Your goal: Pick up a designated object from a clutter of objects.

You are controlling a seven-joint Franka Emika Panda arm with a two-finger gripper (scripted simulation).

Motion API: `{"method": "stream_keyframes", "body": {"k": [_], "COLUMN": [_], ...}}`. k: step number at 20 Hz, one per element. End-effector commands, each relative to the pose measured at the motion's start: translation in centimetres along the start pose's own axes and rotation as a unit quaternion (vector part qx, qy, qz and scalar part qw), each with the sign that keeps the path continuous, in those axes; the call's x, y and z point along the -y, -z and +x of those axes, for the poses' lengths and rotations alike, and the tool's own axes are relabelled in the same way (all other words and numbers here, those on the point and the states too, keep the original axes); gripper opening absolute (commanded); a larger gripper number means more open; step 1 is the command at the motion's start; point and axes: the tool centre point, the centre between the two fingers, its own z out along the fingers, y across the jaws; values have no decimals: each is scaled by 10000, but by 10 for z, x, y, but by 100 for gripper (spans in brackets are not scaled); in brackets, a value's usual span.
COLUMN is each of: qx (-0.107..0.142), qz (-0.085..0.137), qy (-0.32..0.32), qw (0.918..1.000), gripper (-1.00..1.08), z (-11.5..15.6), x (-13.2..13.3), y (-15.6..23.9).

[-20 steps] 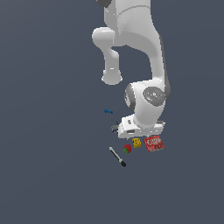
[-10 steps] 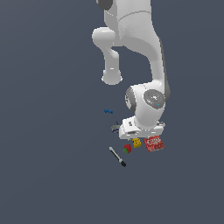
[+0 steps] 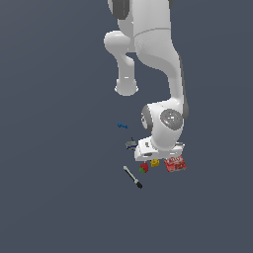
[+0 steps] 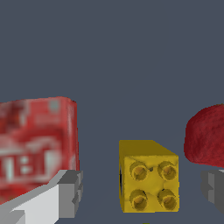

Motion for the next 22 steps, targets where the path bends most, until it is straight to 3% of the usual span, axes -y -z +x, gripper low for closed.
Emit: {"method": "stream_keyframes", "body": {"k": [1,3,4,13,14,22], "qx": [58,58,58,58,-44,-40], "qz": [-10,-10,-10,-10,0,0], "qy": [-20,-20,-20,-20,-20,-20], "qw": [10000,10000,10000,10000,10000,10000], "gripper": [100,100,-100,-100,-100,-100], "z": [-3,-3,-3,-3,4,5], "x": [-2,-2,-2,-2,-2,-13], "y": [-13,-14,-14,-14,-3,16]}}
